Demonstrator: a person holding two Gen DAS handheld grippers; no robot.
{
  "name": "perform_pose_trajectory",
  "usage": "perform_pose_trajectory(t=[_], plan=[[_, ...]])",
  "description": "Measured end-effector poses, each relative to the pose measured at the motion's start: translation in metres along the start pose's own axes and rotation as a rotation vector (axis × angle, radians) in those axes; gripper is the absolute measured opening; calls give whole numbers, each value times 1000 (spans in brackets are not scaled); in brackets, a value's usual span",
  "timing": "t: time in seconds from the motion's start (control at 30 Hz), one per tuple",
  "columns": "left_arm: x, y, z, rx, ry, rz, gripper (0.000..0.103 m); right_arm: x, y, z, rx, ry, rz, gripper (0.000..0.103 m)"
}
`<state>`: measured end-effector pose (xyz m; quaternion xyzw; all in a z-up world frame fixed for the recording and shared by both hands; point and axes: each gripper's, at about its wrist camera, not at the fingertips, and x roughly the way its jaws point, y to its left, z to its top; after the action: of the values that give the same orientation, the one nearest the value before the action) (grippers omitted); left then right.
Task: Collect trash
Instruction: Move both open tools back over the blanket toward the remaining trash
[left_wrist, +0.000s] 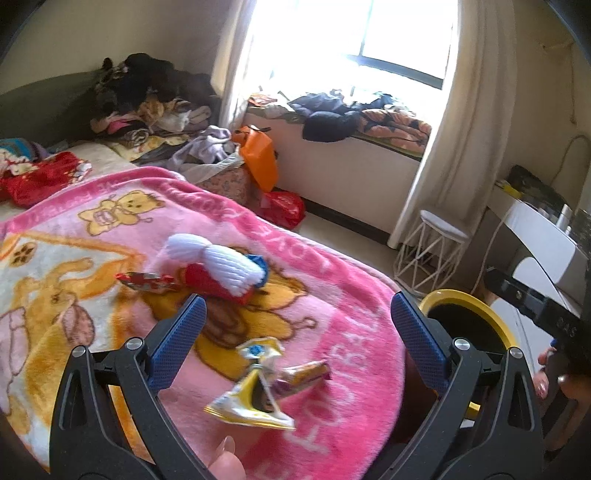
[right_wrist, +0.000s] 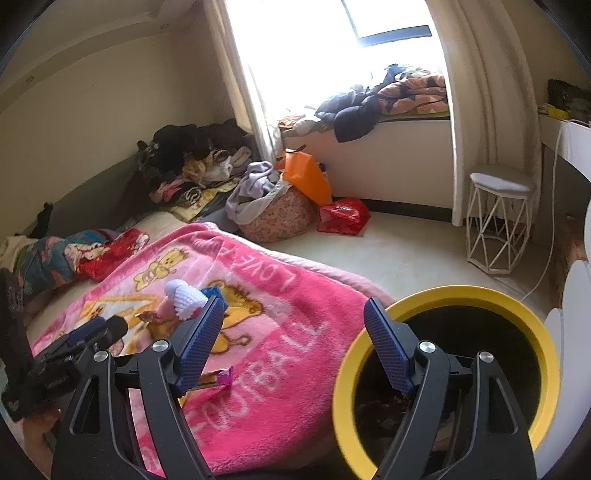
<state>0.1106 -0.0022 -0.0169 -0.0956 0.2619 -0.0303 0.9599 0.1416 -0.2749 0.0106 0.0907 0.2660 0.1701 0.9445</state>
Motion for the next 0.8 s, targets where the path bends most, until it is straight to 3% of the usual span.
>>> perform_pose_trajectory(t=[0.6, 0.8], plan=[[23, 68, 5, -59, 22, 98, 92, 60, 72, -32, -179, 160, 83, 76], [39, 80, 11, -78, 41, 94, 92, 86, 85, -46, -154, 256, 95, 76]])
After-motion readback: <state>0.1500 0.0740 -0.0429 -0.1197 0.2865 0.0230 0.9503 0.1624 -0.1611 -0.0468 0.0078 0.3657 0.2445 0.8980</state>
